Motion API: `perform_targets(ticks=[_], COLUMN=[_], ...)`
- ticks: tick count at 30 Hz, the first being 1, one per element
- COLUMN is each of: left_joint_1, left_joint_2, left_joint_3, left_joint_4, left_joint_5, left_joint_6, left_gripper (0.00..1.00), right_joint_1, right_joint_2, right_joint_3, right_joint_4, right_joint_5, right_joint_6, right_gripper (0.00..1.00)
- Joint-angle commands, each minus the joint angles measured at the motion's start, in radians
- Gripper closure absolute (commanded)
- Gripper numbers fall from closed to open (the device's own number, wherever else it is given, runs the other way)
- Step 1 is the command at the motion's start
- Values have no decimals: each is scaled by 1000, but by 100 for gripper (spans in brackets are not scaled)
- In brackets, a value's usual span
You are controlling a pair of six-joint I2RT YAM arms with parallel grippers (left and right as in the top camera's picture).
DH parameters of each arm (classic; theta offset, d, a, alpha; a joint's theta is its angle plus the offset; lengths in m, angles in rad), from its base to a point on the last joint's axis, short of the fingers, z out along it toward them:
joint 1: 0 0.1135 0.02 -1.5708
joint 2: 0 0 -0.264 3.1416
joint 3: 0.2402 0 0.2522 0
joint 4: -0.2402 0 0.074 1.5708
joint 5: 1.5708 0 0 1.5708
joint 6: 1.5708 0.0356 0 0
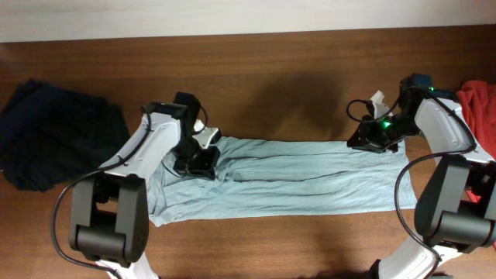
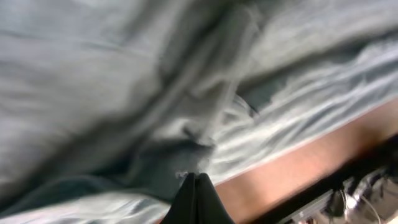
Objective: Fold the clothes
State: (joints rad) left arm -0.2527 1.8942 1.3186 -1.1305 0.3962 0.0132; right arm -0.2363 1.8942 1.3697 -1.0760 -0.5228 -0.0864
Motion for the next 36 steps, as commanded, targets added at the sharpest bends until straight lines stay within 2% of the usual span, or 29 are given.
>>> perform_targets(ticks=[1,2,4,5,6,7,11,14,17,21,23,24,29,33,36], left_joint_1=[-95,-111,-132,-134,-128,-116,-21,83,184,272,285,291,293,295,295], left_joint_2=[-24,-24,-24,-25,-25,-25,-32,-51,-55,-30,-6,18,101,127,138], left_joint_3=[4,4,4,4,5,6,48,101,115,115,115,115,115,115,115], left_joint_4=[-44,-51,-57,-56,-56,-56,-69,-49,58,211,247,270,365,387,425], left_joint_5=[44,38,6,-21,-43,-56,-91,-169,-212,-156,-167,-190,-191,-192,-192], left_joint_6=[2,2,1,-8,-25,-29,-29,-27,-11,-10,2,2,-26,-51,-51], left_gripper=[99,99,91,82,60,55,54,53,54,54,52,48,47,33,36], right_joint_1=[8,8,8,8,8,8,8,8,8,8,8,8,8,8,8], right_joint_2=[-8,-8,-8,-8,-8,-8,-8,-8,-8,-8,-8,-8,-8,-8,-8], right_joint_3=[2,2,2,2,2,2,2,2,2,2,2,2,2,2,2], right_joint_4=[1,2,3,3,3,3,6,6,7,7,7,7,6,2,3], right_joint_5=[-16,-16,-16,-16,-16,-16,-16,-17,-17,-17,-17,-17,-17,-17,-19], right_joint_6=[-11,-11,-11,-11,-11,-11,-11,-10,-10,-10,-10,-10,-10,-10,-10], right_gripper=[81,81,81,80,81,80,80,80,79,79,79,79,79,79,79])
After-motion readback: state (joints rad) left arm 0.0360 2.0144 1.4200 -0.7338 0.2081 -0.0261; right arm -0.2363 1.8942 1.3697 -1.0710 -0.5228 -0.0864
